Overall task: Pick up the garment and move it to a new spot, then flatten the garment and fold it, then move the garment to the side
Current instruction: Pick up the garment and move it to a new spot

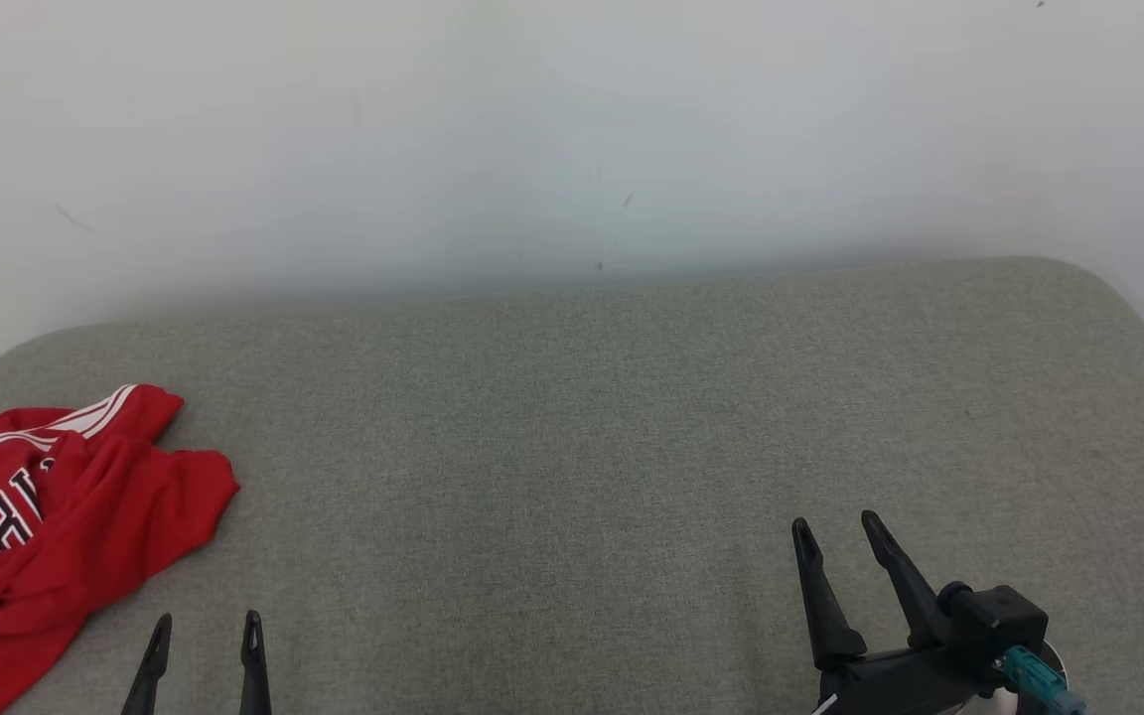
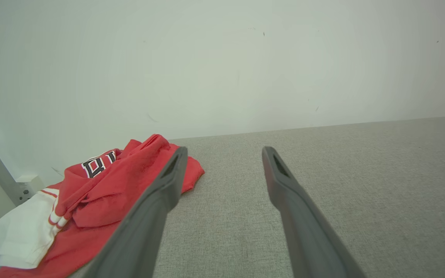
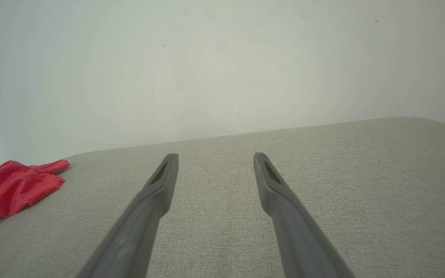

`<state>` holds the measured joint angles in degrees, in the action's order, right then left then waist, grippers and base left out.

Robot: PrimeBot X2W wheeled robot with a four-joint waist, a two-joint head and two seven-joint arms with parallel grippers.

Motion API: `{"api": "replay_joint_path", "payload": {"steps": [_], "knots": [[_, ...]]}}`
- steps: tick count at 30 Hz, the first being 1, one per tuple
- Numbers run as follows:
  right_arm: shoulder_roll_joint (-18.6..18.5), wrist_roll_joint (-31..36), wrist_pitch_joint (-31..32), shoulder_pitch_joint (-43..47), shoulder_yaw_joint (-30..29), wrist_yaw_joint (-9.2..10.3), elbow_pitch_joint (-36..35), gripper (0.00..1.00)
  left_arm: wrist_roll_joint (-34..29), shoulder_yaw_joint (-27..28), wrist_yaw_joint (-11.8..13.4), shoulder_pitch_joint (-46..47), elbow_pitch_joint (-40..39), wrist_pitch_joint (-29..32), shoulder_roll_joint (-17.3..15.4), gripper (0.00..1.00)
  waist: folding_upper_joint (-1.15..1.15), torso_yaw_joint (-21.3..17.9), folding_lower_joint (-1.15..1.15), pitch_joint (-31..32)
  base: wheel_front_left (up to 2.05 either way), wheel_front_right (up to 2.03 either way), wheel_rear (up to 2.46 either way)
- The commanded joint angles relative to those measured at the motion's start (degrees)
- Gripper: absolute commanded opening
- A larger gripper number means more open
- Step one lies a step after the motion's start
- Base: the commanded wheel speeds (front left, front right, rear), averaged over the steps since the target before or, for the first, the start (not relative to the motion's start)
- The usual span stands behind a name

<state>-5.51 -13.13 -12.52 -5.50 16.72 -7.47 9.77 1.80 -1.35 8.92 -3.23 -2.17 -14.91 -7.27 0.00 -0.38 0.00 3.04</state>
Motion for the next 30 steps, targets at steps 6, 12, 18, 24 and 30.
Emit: {"api": "replay_joint_path", "payload": {"steps": [6, 12, 18, 24, 30], "knots": [[0.4, 0.4, 0.6, 0.7, -0.4, -0.04, -0.5, 1.0, 0.1, 0.2, 0.1, -1.0, -0.3, -0.2, -0.2, 1.0, 0.0, 0.0, 0.0, 0.0, 0.0, 0.0, 0.0], [0.6, 0.3, 0.9, 0.9, -0.5, -0.04, -0.6, 1.0, 0.1, 0.3, -0.1, -1.0, -0.2, -0.2, -0.3, 1.0, 0.0, 0.1, 0.0, -0.1, 0.0, 0.0, 0.0], [0.7, 0.1, 1.1, 1.0, -0.6, -0.04, -0.6, 1.0, 0.9, 0.5, -0.4, -0.9, 0.9, -0.2, -0.3, 1.0, 0.0, 0.5, 0.0, -0.1, 0.0, 0.0, 0.0], [0.8, -0.2, 1.2, 1.3, -0.7, -0.04, -0.2, 1.0, 1.1, 0.8, -0.6, -0.1, 2.7, -0.2, -0.6, 1.0, 0.0, 1.9, 0.0, -0.1, 0.0, 0.0, 0.0], [0.8, -0.4, 1.1, 1.4, -0.6, -0.04, 0.0, 1.0, 1.4, 1.1, -0.5, 0.5, 4.0, -0.2, -0.9, 1.0, 0.0, 3.8, 0.0, 0.1, 0.0, 0.0, 0.0]]}}
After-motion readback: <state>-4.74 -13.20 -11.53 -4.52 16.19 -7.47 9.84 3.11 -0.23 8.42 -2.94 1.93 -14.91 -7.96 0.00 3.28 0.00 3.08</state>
